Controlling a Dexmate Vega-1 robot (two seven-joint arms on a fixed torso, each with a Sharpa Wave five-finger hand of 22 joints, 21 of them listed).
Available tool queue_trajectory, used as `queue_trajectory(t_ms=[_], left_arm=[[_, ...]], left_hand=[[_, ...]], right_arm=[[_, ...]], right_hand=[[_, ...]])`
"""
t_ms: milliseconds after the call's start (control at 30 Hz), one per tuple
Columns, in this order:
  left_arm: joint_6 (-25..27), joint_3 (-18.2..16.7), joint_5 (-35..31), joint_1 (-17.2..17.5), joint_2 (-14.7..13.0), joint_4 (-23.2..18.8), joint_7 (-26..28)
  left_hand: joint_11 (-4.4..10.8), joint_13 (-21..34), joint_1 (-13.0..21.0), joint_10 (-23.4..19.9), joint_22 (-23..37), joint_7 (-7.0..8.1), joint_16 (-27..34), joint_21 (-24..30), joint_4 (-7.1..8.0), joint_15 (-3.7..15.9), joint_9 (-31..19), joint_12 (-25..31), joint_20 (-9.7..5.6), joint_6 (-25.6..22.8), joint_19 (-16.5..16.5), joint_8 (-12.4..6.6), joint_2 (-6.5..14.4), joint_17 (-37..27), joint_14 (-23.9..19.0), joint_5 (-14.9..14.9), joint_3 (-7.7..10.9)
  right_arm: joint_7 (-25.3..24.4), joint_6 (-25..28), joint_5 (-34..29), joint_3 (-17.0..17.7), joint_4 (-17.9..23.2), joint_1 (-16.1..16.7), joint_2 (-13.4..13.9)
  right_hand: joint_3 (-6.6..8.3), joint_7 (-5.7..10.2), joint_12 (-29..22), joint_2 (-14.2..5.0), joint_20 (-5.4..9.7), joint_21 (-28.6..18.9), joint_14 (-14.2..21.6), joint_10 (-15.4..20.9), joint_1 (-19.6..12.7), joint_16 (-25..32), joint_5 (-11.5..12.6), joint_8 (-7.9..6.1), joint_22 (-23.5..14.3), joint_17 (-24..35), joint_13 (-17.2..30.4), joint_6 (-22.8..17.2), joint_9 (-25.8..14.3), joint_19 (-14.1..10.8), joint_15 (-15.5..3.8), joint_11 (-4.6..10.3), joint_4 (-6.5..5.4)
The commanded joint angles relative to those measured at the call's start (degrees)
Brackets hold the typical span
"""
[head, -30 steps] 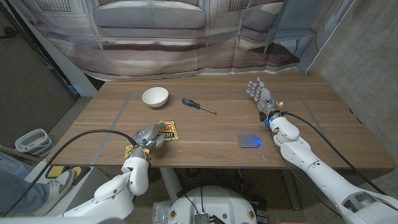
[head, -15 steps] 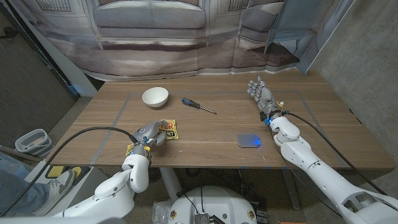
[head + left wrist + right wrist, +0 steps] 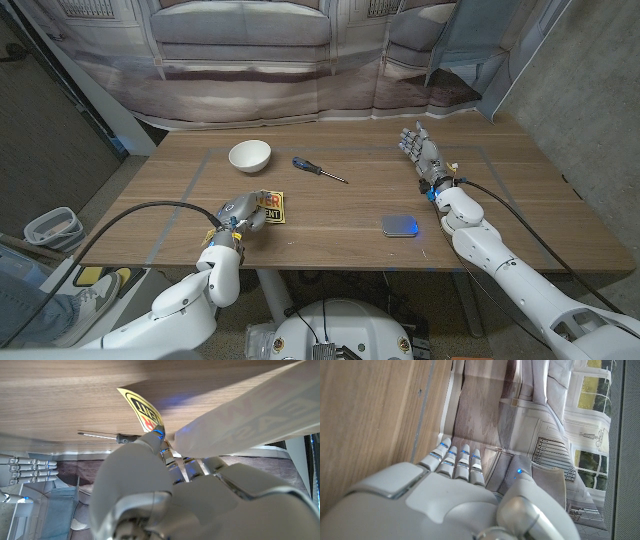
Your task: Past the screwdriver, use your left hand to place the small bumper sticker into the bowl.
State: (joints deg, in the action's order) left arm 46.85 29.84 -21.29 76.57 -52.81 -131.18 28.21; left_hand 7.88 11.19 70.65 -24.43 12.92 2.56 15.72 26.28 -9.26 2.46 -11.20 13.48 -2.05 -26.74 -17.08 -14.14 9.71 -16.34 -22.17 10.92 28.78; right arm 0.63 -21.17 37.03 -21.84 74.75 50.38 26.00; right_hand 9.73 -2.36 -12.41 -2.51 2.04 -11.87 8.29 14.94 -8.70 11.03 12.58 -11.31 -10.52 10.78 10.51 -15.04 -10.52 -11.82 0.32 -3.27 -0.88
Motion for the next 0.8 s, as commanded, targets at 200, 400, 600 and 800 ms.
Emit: queue_trajectory(t_ms=[200, 400, 600, 800], left_arm=[[0.3, -1.0, -0.1, 0.6, -0.2, -1.4, 0.4], [0.3, -1.3, -0.2, 0.4, -0.6, -1.9, 0.1], [0.6, -1.6, -0.6, 0.2, -1.1, -2.6, -0.3], [-0.3, -2.3, -0.4, 0.5, -1.2, -2.6, 0.2]], left_hand=[[-0.45, 0.2, 1.3, -0.8, 0.3, 0.05, 0.4, 0.7, -0.04, 3.62, -0.1, -0.2, -0.13, -0.8, -0.6, 0.23, 0.0, -0.5, -0.9, -0.2, 0.82], [-0.13, 0.2, 1.5, -0.9, 0.3, -0.04, 0.4, 1.0, 0.09, 3.54, -0.1, -0.2, -0.16, -1.1, -0.6, 0.21, -0.1, -0.7, -1.1, -0.2, 0.97], [-0.19, 0.2, 1.9, -1.0, 0.4, -0.17, 0.5, 1.3, 0.04, 3.8, -0.1, -0.3, -0.29, -1.1, -0.9, 0.29, 0.0, -0.9, -1.6, -0.2, 1.19], [-0.33, 0.2, 2.6, -1.1, 0.4, -0.22, 0.9, 1.9, -0.06, 3.88, -0.1, -0.3, -0.32, -1.3, -1.5, 0.38, 0.0, -1.3, -2.6, -0.2, 1.53]], right_arm=[[0.7, -0.5, 0.3, 0.0, -0.6, -0.6, -0.4], [1.0, -1.0, 0.1, -0.1, -1.0, -0.8, -0.5], [0.8, -1.2, 0.1, 0.0, -1.0, -0.8, -0.6], [0.9, -1.5, 0.1, 0.1, -0.9, -0.7, -0.7]], right_hand=[[-0.18, -0.28, 0.0, -0.38, 1.46, 0.1, 0.3, 0.5, -0.4, -0.1, 0.0, 0.09, -0.2, 0.2, 0.2, -0.2, -0.2, -0.4, -0.16, 0.06, 0.05], [-0.21, -0.3, 0.0, -0.4, 1.48, 0.1, 0.3, 0.5, -0.4, -0.1, 0.0, 0.08, -0.2, 0.2, 0.2, -0.2, -0.2, -0.4, -0.15, 0.05, 0.06], [-0.23, -0.27, 0.0, -0.41, 1.45, 0.1, 0.3, 0.5, -0.4, -0.1, 0.0, 0.09, -0.2, 0.2, 0.2, -0.2, -0.2, -0.4, -0.09, 0.12, 0.07], [-0.25, -0.24, 0.1, -0.43, 1.48, 0.1, 0.4, 0.4, -0.4, 0.0, 0.0, 0.08, -0.2, 0.2, 0.2, -0.2, -0.2, -0.4, -0.05, 0.07, 0.09]])
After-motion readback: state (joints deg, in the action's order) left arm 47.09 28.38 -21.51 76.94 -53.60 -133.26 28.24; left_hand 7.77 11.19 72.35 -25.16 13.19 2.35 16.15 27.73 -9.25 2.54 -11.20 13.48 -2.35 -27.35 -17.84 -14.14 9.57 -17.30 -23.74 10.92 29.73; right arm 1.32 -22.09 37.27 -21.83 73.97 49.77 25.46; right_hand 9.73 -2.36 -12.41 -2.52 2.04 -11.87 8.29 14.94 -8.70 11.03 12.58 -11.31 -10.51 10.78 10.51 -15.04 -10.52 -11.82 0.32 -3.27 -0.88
